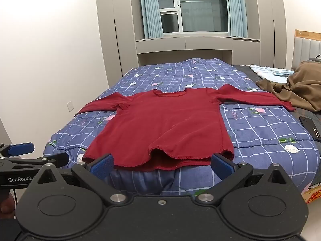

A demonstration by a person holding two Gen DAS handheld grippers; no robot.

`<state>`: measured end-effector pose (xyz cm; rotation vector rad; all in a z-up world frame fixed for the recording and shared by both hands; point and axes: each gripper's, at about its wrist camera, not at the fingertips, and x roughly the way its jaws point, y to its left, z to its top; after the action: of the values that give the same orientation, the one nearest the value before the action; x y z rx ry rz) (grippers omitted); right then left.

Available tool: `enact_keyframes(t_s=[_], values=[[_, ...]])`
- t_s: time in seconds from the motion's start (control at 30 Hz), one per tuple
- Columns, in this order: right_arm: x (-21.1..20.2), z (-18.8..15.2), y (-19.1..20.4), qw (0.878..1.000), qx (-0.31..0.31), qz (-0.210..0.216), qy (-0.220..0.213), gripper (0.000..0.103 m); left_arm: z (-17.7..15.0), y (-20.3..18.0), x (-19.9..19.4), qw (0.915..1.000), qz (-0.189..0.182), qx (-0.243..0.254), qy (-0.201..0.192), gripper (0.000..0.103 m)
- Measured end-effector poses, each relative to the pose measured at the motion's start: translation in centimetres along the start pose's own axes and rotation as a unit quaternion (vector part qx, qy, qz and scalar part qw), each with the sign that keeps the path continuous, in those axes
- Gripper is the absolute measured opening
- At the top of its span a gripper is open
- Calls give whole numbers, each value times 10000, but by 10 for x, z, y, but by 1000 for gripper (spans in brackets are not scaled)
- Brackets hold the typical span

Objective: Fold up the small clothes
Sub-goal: 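Move both grippers toward the red sweater's hem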

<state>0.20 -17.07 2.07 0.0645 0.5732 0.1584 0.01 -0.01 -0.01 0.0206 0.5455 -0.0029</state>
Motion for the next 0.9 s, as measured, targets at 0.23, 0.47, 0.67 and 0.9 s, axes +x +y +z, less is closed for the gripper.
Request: enact_keyframes(t_s=[0.23, 0.47, 0.67, 0.9], values=[[0, 0, 0, 10000, 0, -2, 13, 103, 0, 0, 0, 10000, -9, 9, -3, 103], [0, 1, 0, 10000, -2, -2, 16, 103, 0, 0, 0, 10000, -8, 15, 7, 103], [0, 1, 0, 10000, -3, -4, 19, 103, 0, 0, 0, 10000, -1, 21, 13, 103], [0, 1, 0, 10000, -5, -3, 21, 103, 0, 0, 0, 10000, -2, 20, 16, 103]])
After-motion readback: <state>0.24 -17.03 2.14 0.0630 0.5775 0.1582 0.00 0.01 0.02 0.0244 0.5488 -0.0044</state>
